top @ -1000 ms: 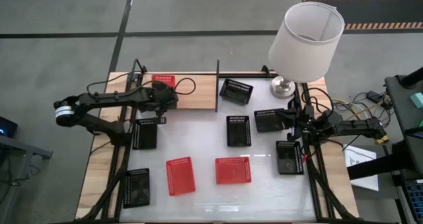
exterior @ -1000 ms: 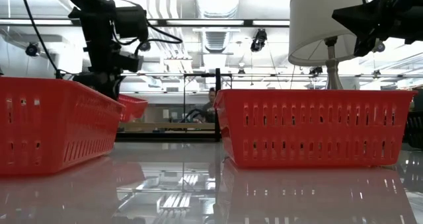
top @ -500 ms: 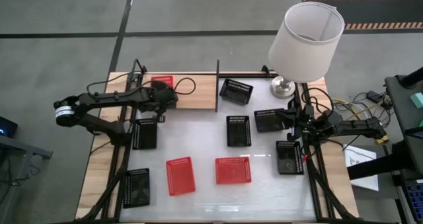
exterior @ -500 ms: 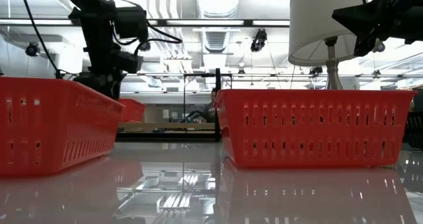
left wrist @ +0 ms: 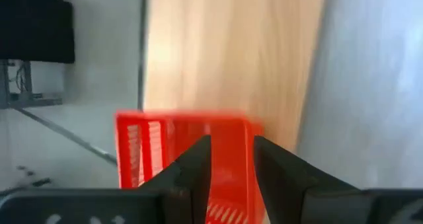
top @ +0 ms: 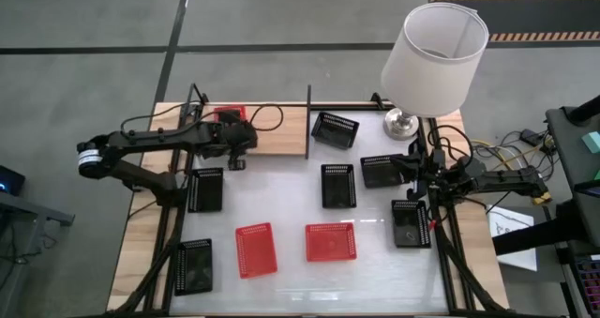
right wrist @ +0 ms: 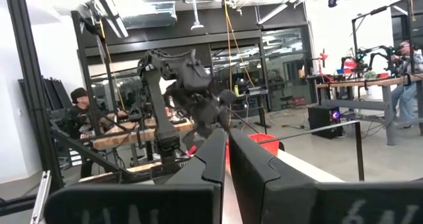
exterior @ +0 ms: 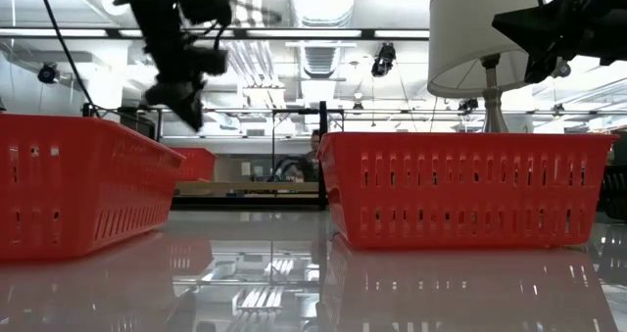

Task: Stack baskets on shelf by color
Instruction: Put the red basket on the shelf

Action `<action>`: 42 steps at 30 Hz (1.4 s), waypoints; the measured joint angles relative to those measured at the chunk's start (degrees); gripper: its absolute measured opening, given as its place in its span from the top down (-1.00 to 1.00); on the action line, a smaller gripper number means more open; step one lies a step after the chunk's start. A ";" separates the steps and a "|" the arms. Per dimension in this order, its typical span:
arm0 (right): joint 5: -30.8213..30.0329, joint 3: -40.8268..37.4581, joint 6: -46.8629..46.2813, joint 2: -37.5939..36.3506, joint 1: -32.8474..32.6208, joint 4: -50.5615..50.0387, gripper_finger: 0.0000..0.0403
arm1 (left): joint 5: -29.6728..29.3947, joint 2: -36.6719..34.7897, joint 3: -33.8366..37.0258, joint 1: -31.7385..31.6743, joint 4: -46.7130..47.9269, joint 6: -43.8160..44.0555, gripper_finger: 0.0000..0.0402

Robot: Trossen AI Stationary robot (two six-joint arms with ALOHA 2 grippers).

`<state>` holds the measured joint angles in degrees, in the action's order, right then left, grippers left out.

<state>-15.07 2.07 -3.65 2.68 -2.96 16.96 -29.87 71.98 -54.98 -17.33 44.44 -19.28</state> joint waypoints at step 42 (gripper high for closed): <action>-1.49 0.00 1.11 0.00 0.00 0.93 0.94 | -7.58 17.54 -5.62 -5.17 6.47 32.68 1.00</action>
<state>-16.56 2.07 -2.54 2.68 -2.96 17.89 -37.45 89.52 -60.60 -22.50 50.90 13.40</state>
